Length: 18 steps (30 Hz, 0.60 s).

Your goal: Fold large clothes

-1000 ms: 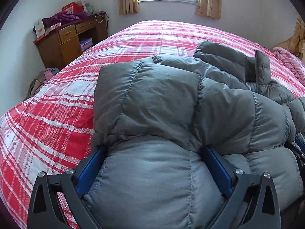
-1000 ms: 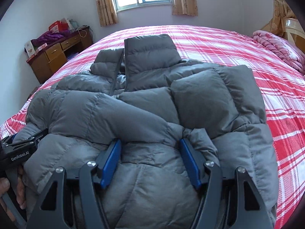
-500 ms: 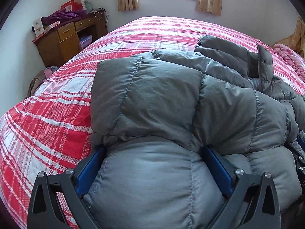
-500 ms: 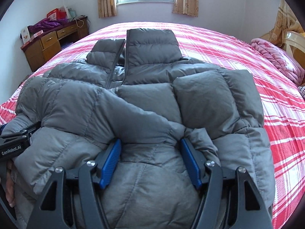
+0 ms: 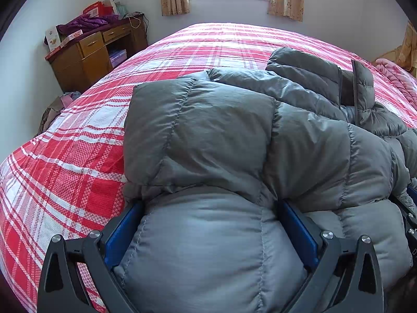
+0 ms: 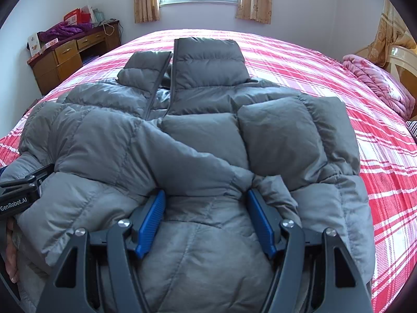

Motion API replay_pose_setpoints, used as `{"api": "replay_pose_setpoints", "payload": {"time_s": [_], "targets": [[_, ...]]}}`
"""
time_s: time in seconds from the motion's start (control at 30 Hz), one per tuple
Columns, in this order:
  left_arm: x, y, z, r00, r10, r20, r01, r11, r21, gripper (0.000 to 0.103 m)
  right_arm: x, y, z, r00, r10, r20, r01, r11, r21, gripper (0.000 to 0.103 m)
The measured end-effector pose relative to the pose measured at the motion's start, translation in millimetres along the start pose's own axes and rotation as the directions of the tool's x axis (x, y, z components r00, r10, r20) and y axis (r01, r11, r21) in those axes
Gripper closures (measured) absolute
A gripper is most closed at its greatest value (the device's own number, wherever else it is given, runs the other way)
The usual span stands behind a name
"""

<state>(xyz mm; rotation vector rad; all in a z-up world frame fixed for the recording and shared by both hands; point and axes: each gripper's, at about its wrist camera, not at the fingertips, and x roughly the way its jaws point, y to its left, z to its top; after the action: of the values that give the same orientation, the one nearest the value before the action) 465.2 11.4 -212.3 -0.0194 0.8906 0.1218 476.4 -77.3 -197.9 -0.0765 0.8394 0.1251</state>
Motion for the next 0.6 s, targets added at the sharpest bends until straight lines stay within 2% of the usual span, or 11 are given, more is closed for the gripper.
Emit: {"api": "replay_pose_setpoints", "payload": {"time_s": [0.6], "targets": [[-0.7,-0.9,0.3,1.0,0.002,0.001,-0.002,1.0,0.002,0.001,1.7,4.5,-0.6,1.0,-0.023,-0.006,0.023,1.0,-0.006,0.034]]}}
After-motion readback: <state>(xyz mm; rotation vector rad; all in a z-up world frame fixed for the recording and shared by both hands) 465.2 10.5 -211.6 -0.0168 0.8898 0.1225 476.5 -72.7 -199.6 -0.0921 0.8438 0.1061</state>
